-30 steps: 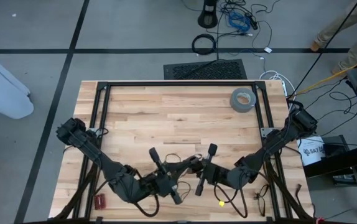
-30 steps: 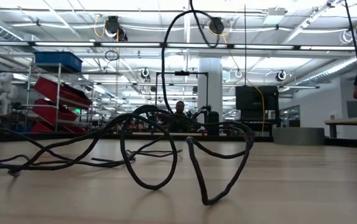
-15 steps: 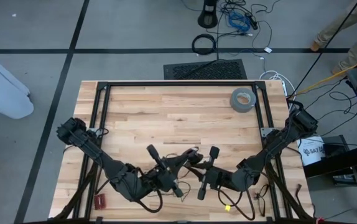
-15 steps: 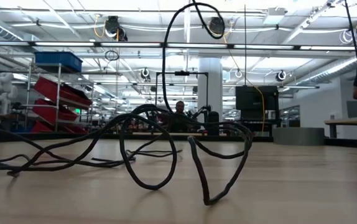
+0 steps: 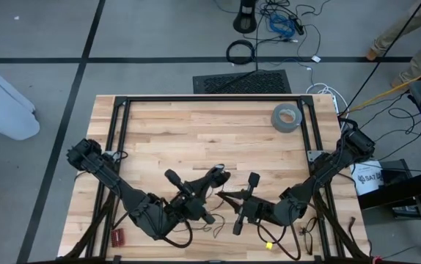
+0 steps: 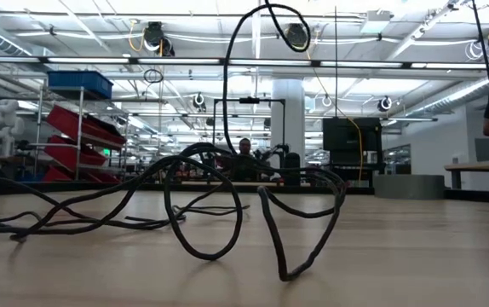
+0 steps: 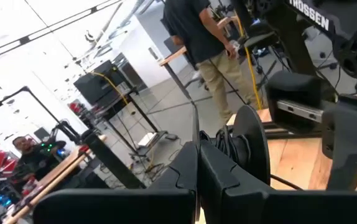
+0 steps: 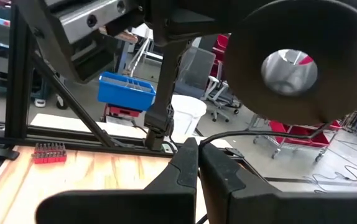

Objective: Coil cords
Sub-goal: Coil the black wire onto the spool

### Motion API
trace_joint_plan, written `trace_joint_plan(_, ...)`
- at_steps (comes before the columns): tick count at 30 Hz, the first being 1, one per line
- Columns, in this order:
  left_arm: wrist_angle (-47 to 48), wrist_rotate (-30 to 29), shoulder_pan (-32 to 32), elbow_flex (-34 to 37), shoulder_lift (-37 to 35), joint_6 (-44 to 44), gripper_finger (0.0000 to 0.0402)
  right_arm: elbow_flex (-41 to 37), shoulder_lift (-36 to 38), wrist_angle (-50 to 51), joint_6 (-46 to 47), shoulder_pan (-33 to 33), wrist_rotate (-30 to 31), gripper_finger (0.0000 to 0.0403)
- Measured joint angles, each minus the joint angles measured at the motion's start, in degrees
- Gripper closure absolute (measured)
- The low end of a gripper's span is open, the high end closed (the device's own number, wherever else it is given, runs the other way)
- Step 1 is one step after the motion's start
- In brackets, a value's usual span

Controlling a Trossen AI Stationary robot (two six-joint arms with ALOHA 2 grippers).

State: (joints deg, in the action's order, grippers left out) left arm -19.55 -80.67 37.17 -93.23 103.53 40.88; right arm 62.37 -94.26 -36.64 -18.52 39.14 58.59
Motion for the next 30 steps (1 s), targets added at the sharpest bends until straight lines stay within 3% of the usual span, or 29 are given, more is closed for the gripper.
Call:
trace_joint_plan(12,-0.5,2.2,0.4,0.0,0.0,-1.3,0.04,0.0,-0.2,3.5,1.6,-0.8,0.1,0.0403)
trace_joint_plan(22,2.8,3.3,1.4,0.0,0.0,7.9,0.04,0.0,-0.2,6.5,1.5,-0.5,-0.7,0.0391)
trace_joint_plan(26,2.7,3.3,3.1,0.0,0.0,14.6,0.04,0.0,1.6,10.7,3.4,0.1,-4.0,0.0378)
trace_joint_plan(30,5.0,3.8,5.8,0.0,-0.1,20.1,0.04,0.0,6.6,23.0,11.0,0.0,-11.0,0.0366)
